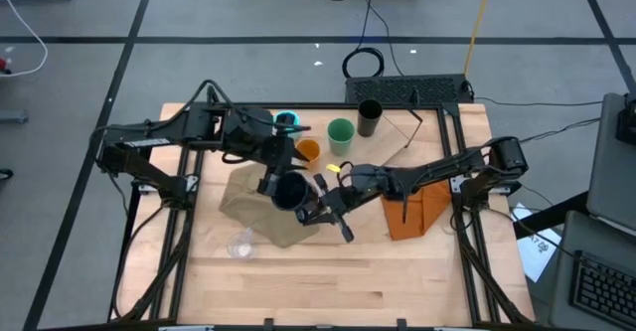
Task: Stack small to large cups/mugs on shelf
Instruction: Put the dark blue mug on the shelf
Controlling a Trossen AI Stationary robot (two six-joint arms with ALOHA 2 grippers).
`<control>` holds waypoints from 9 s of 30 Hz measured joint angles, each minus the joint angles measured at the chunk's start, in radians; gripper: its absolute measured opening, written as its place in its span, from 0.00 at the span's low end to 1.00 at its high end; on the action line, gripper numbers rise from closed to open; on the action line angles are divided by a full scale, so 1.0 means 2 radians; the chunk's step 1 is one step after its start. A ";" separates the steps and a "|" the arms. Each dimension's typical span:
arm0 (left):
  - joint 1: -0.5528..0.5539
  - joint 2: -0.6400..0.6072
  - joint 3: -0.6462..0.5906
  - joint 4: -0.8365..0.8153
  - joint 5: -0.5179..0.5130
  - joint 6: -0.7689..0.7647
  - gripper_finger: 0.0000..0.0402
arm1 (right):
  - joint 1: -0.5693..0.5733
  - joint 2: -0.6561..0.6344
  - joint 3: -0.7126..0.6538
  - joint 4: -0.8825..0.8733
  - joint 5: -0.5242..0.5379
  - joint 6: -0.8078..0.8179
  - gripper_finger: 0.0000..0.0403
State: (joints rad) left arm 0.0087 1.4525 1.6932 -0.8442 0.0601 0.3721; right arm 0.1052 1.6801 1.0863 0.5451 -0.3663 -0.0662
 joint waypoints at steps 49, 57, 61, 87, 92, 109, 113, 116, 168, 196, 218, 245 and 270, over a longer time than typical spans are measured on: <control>-0.211 -0.243 -0.002 -0.231 -0.163 -0.268 0.18 | 0.004 -0.345 -0.063 -0.230 0.285 -0.103 0.00; -0.252 -0.242 -0.002 -0.258 -0.164 -0.323 0.18 | 0.004 -0.419 -0.194 -0.131 0.302 -0.071 0.00; -0.260 -0.242 -0.002 -0.258 -0.166 -0.324 0.18 | 0.004 -0.421 -0.248 -0.078 0.313 -0.059 0.00; -0.261 -0.239 -0.002 -0.271 -0.192 -0.337 0.18 | -0.007 -0.415 -0.426 0.126 0.380 0.010 0.00; -0.261 -0.234 -0.002 -0.270 -0.192 -0.334 0.18 | -0.007 -0.401 -0.429 0.126 0.382 0.014 0.00; -0.261 -0.232 -0.002 -0.270 -0.207 -0.331 0.18 | -0.043 -0.370 -0.488 0.206 0.378 0.054 0.00; -0.261 -0.232 -0.002 -0.270 -0.207 -0.332 0.18 | -0.043 -0.351 -0.488 0.216 0.376 0.054 0.00; -0.261 -0.232 -0.002 -0.270 -0.208 -0.332 0.18 | -0.048 -0.333 -0.488 0.217 0.377 0.057 0.00; -0.261 -0.232 -0.002 -0.269 -0.210 -0.332 0.18 | -0.173 -0.182 -0.506 0.326 0.259 0.075 0.00; -0.261 -0.232 -0.002 -0.268 -0.210 -0.335 0.18 | -0.197 -0.180 -0.506 0.316 0.220 0.080 0.00; -0.261 -0.232 -0.002 -0.267 -0.210 -0.341 0.18 | -0.196 -0.181 -0.506 0.312 0.221 0.095 0.15; -0.261 -0.229 -0.002 -0.268 -0.203 -0.348 0.18 | -0.194 -0.181 -0.506 0.315 0.195 0.128 0.53; -0.261 -0.229 -0.002 -0.269 -0.201 -0.360 0.18 | -0.192 -0.286 -0.506 0.201 0.195 0.100 0.55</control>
State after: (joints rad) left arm -0.5133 0.9951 1.6897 -1.3815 -0.3416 -0.3481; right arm -0.2790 1.1087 0.0746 0.9480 0.0230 0.1329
